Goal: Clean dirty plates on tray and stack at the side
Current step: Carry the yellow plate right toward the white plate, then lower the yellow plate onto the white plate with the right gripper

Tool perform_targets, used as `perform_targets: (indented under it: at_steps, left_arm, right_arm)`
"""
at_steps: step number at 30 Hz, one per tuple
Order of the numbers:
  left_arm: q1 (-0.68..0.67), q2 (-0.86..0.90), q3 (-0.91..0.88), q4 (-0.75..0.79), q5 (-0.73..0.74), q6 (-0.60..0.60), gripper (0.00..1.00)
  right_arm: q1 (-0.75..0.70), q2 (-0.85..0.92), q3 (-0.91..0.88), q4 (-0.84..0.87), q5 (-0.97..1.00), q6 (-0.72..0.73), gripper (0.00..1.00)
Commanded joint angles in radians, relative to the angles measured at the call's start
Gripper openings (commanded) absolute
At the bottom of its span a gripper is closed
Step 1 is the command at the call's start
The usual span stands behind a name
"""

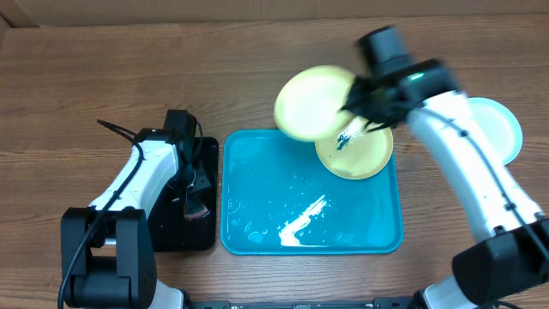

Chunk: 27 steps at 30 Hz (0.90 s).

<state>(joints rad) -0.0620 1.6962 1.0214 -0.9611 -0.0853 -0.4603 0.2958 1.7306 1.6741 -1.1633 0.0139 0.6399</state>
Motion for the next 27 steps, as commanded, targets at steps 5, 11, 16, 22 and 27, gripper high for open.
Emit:
perform_targets:
  at_steps: [5,11,16,22,27]
  left_arm:
    - [-0.004,-0.019,-0.007,0.0,0.008,0.02,0.04]
    - [-0.004,-0.019,-0.007,0.003,0.008,0.027,0.04]
    - [-0.005,-0.019,-0.007,0.005,0.008,0.028,0.04]
    - [-0.005,-0.019,-0.007,0.0,0.007,0.028,0.04]
    - [-0.005,-0.019,-0.007,0.0,0.007,0.031,0.04]
  right_arm:
    - [-0.356,-0.034,0.028,0.001,-0.151,-0.008,0.04]
    - [-0.613,-0.019,0.027,-0.016,-0.15,-0.043,0.04]
    - [-0.78,0.043,0.027,-0.051,-0.147,-0.042,0.04]
    - [-0.903,0.124,0.027,-0.068,-0.145,-0.035,0.04]
    - [-0.954,0.156,0.027,-0.064,-0.08,-0.02,0.04]
